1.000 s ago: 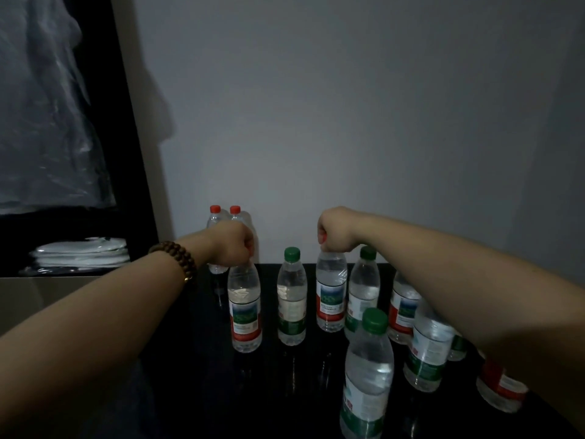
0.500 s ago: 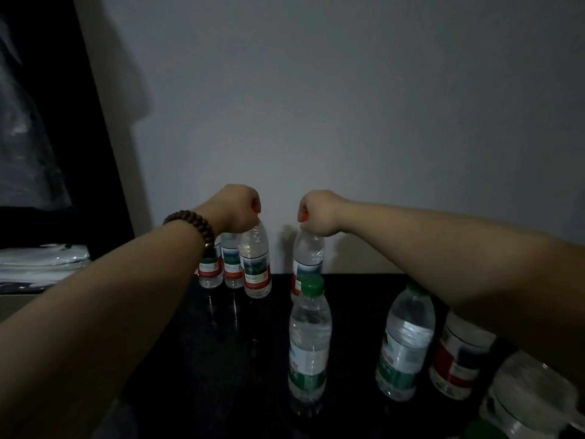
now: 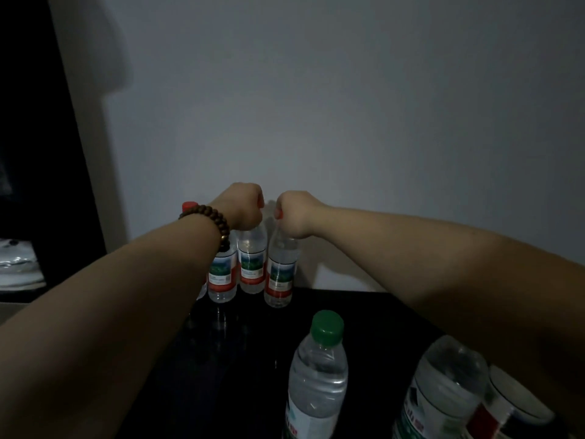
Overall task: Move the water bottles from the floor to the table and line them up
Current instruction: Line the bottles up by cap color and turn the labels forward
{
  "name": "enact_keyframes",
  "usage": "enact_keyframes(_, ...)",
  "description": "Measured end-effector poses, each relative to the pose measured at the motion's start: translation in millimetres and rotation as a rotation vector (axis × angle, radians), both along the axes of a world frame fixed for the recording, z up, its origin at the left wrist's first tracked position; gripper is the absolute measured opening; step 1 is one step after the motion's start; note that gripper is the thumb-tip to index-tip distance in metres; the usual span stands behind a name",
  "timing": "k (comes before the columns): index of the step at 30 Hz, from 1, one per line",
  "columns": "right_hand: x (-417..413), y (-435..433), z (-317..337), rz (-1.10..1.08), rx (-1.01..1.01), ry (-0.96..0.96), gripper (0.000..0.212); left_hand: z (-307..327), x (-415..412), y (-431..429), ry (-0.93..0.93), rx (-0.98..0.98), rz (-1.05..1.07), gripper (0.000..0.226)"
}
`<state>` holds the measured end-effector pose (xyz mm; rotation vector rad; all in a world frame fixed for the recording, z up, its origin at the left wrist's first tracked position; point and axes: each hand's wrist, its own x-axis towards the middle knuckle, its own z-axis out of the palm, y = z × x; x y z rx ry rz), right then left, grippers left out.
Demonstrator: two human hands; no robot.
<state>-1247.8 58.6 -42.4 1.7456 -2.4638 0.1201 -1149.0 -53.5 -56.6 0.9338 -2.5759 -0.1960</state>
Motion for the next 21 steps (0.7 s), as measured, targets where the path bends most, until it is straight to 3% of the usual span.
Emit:
enact_keyframes(12,-16,-32,-16,-0.012,0.014,0.021,0.02,-21,-10,-14,0.011,-0.012,0.024,0.034)
enact_keyframes(21,-18,-24,-11,0.013,-0.045,-0.022,0.049,-16,1,2,0.051,0.003,0.058,0.036)
